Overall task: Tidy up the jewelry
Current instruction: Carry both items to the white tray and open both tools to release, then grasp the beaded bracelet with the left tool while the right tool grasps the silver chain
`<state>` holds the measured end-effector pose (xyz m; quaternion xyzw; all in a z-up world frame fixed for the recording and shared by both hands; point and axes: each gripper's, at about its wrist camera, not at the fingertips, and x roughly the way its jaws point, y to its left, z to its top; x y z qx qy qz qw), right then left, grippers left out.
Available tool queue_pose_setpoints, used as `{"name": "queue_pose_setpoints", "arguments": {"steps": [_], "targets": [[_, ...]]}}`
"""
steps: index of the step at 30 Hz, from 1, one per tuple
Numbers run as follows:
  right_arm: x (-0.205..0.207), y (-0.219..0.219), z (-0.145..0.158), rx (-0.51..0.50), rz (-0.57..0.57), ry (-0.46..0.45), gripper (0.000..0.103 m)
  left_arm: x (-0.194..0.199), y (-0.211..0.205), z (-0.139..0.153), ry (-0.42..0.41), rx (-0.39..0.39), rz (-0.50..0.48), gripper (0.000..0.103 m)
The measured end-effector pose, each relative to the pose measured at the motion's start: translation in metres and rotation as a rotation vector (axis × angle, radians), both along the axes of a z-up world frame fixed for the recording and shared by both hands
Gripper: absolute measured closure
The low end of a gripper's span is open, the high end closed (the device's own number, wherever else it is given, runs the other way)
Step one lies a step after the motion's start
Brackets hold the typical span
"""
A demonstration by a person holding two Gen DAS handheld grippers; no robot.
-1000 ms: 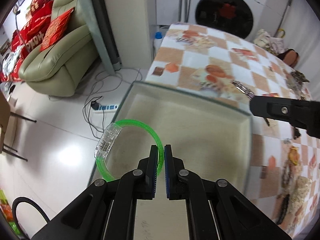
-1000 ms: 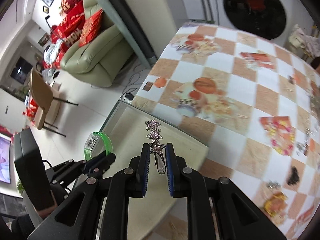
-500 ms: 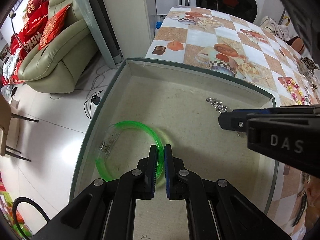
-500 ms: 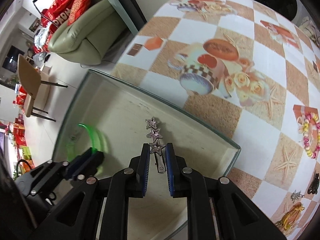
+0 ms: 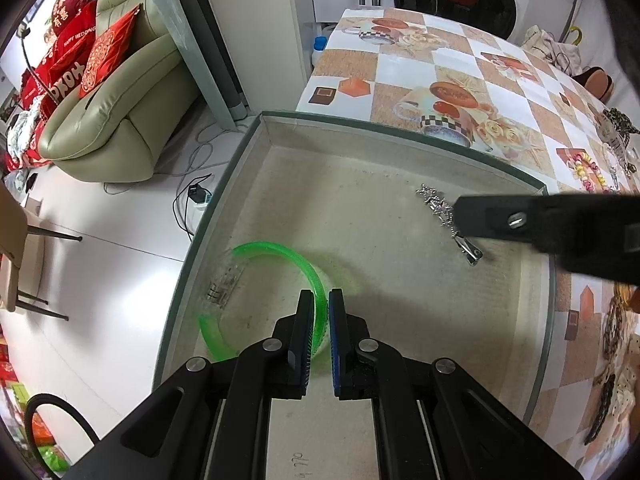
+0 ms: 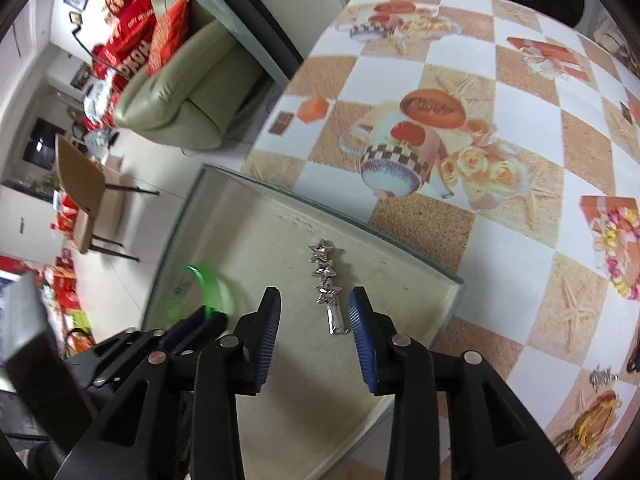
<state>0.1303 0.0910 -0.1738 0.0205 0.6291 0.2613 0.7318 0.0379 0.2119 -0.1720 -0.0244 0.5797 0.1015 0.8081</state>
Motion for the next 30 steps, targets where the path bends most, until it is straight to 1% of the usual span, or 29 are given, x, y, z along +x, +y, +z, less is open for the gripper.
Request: {"name": "queue_pose_setpoints", "arguments": {"steps": [4,5,6,7,8,9,12,14,16,18,19,20,21,22,27,30], "targets": [[-0.008,-0.023,0.023,0.042,-0.059,-0.019,0.056,0.000,-0.008,0.005,0.005,-0.005,-0.034,0.091],[-0.012,-0.031,0.029,0.052,-0.078,-0.023,0.055,0.001,-0.011,0.005,0.012,0.003,-0.049,0.085],[-0.014,-0.039,0.034,0.059,-0.097,-0.026,0.054,0.001,-0.014,0.007,0.017,0.007,-0.061,0.068],[-0.018,-0.041,0.037,0.062,-0.112,-0.028,0.054,0.001,-0.017,0.009,0.016,0.011,-0.064,0.016],[-0.022,-0.052,0.042,0.066,-0.134,-0.030,0.053,-0.001,-0.019,0.015,-0.007,0.026,-0.059,0.000],[-0.025,-0.062,0.045,0.065,-0.155,-0.033,0.053,-0.003,-0.023,0.021,-0.036,0.043,-0.066,0.000],[-0.034,-0.087,0.050,0.052,-0.213,-0.040,0.050,-0.001,-0.032,0.025,-0.025,0.036,-0.099,0.000],[-0.044,-0.111,0.055,0.043,-0.270,-0.039,0.044,0.000,-0.038,0.028,-0.019,0.037,-0.114,0.000],[-0.052,-0.138,0.058,0.032,-0.333,-0.040,0.041,0.004,-0.051,0.033,-0.022,0.048,-0.149,0.000],[-0.060,-0.165,0.058,0.015,-0.394,-0.044,0.039,0.008,-0.063,0.036,-0.022,0.051,-0.183,0.000],[-0.063,-0.175,0.058,0.010,-0.416,-0.043,0.036,0.009,-0.068,0.040,-0.024,0.050,-0.196,0.000],[-0.066,-0.186,0.057,0.003,-0.442,-0.040,0.025,0.011,-0.074,0.045,-0.029,0.047,-0.211,0.000],[-0.069,-0.197,0.057,-0.006,-0.470,-0.039,0.021,0.013,-0.081,0.049,-0.037,0.040,-0.227,0.000],[-0.072,-0.208,0.057,-0.013,-0.496,-0.041,0.019,0.015,-0.087,0.053,-0.041,0.028,-0.245,0.000],[-0.074,-0.251,0.059,-0.073,-0.569,-0.057,0.019,0.036,-0.127,0.065,-0.071,-0.004,-0.300,0.000],[-0.068,-0.266,0.064,-0.097,-0.580,-0.070,0.019,0.049,-0.148,0.062,-0.057,-0.023,-0.311,0.000]]}}
